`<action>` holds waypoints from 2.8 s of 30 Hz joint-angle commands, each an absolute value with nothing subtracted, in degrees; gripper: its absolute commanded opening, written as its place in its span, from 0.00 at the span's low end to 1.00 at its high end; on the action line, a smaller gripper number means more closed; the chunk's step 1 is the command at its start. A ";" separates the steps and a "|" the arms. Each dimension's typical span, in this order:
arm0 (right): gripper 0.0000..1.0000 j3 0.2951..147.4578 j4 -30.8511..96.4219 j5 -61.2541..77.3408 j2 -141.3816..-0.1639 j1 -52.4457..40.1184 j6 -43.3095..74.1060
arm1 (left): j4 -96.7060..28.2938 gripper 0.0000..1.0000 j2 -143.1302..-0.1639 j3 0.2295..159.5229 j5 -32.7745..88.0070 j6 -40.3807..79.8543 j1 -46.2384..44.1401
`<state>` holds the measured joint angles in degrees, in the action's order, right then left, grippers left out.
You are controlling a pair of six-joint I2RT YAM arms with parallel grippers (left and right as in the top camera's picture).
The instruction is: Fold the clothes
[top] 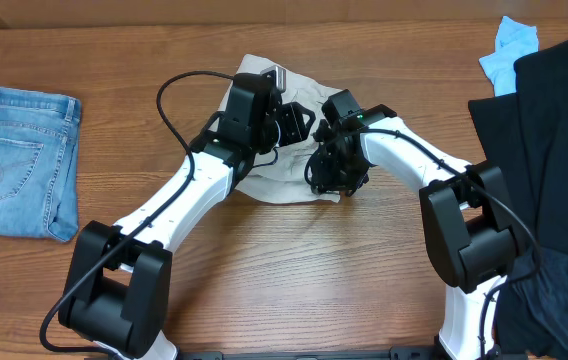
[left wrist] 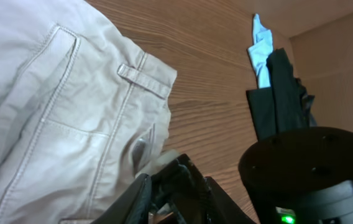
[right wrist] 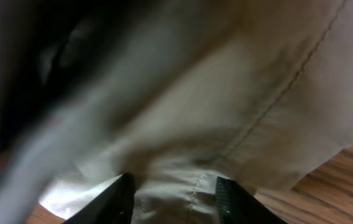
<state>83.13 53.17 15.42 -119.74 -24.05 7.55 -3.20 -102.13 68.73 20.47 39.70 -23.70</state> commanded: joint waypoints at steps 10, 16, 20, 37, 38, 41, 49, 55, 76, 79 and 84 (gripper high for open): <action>0.59 89.69 60.77 0.78 -111.83 -19.57 13.98 | -12.25 0.34 -98.56 70.35 11.33 29.17 -11.38; 0.70 91.46 59.79 15.03 -108.12 -19.18 6.52 | -15.22 0.38 -99.00 70.35 4.60 25.26 -10.41; 0.73 90.04 59.64 20.67 -111.28 -21.80 5.76 | -17.96 0.40 -99.11 70.35 4.01 25.26 -10.41; 0.04 92.49 58.22 24.29 -118.06 -23.73 7.01 | -39.83 0.35 -99.11 70.15 5.93 25.30 -10.57; 0.04 92.68 58.24 24.29 -117.97 -23.73 7.03 | -40.47 0.28 -99.11 69.73 5.98 25.30 -10.57; 0.04 92.75 58.39 24.32 -117.97 -23.86 7.03 | -39.97 0.25 -99.11 68.66 5.91 25.28 -10.74; 0.04 92.75 59.13 24.34 -117.97 -23.83 7.05 | -36.56 0.09 -99.11 65.21 5.78 25.23 -13.50; 0.05 92.77 60.03 24.32 -117.71 -23.83 7.05 | -32.18 0.08 -99.11 61.34 4.43 25.28 -14.70; 0.07 92.77 65.67 25.65 -108.55 -23.83 7.07 | -15.31 0.13 -109.80 57.08 4.47 25.89 -14.66; 0.07 92.77 67.40 25.63 -107.68 -23.83 7.22 | -15.20 0.16 -109.80 57.08 4.51 26.41 -14.66; 0.08 92.75 67.22 25.56 -107.68 -23.83 7.16 | -15.35 0.22 -109.47 57.17 8.91 26.22 -14.66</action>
<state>91.24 66.63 25.28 -111.15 -24.05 7.44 -14.48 -106.78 58.26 8.45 25.96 -15.03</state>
